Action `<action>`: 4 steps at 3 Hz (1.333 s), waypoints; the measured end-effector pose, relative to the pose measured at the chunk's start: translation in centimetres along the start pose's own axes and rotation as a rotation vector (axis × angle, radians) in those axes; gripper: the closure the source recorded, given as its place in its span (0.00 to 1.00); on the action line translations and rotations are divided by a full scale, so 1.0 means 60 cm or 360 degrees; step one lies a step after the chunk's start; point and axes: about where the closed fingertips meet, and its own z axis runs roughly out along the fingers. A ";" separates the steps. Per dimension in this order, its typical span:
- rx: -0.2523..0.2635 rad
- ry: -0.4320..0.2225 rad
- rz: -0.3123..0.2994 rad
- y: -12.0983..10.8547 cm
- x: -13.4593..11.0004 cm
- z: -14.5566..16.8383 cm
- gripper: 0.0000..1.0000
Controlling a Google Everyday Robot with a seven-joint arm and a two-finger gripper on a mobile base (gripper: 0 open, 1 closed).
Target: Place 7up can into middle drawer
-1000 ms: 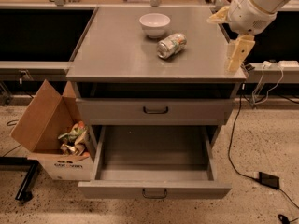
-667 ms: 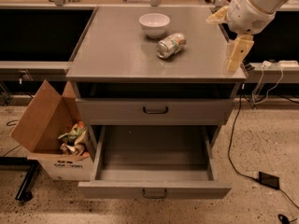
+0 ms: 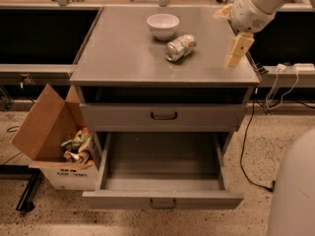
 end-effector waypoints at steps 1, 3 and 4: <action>0.0055 -0.0065 0.0071 -0.037 0.016 0.034 0.00; 0.0125 -0.0374 0.0194 -0.093 -0.013 0.099 0.00; 0.0131 -0.0383 0.0182 -0.100 -0.022 0.105 0.00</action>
Offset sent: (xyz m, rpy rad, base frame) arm 0.0879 -0.0006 -0.0188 0.2469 -0.0396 -0.0878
